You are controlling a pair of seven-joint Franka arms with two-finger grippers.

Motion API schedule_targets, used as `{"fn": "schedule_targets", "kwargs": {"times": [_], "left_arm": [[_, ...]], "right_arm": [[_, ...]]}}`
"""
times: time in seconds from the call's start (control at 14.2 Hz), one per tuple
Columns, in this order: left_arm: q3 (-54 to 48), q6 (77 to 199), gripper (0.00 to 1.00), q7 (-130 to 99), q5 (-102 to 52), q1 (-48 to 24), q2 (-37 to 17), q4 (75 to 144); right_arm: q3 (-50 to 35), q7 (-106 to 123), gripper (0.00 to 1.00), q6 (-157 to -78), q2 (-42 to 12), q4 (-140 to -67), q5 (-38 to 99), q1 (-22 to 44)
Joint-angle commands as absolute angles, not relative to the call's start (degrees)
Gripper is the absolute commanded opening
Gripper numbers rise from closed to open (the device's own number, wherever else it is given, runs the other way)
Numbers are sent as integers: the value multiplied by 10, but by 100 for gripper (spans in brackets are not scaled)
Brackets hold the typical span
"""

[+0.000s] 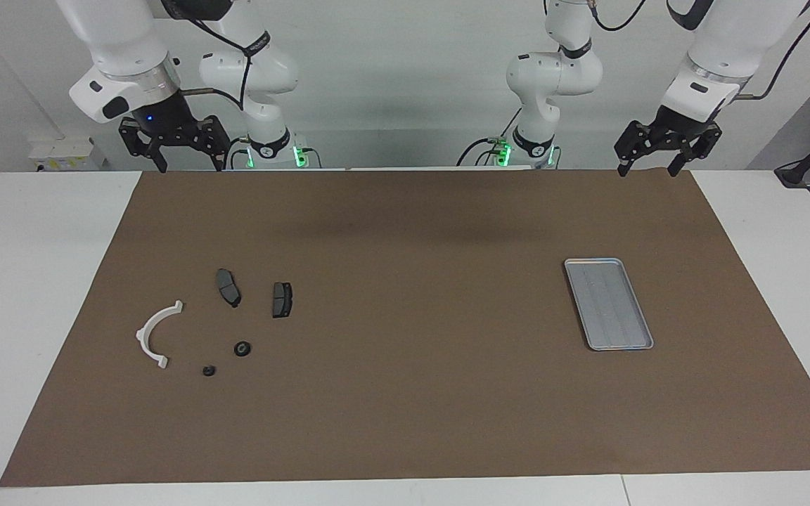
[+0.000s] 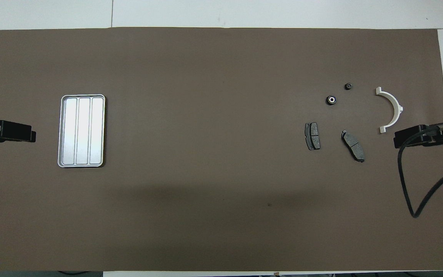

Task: Place bearing gear from tray to pile

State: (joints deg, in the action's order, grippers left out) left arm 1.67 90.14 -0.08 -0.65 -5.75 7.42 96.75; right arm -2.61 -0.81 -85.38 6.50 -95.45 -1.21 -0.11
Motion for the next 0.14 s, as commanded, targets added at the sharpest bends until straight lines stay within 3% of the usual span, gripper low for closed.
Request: {"fn": "schedule_targets", "kwargs": {"times": [0.0, 0.07], "left_arm": [[20, 898, 100, -6, 4, -64, 74, 966], [20, 898, 100, -6, 4, -64, 74, 966]], "right_arm": [[-27, 3, 100, -850, 70, -960, 2, -5], [-27, 3, 100, -850, 70, -960, 2, -5]]}}
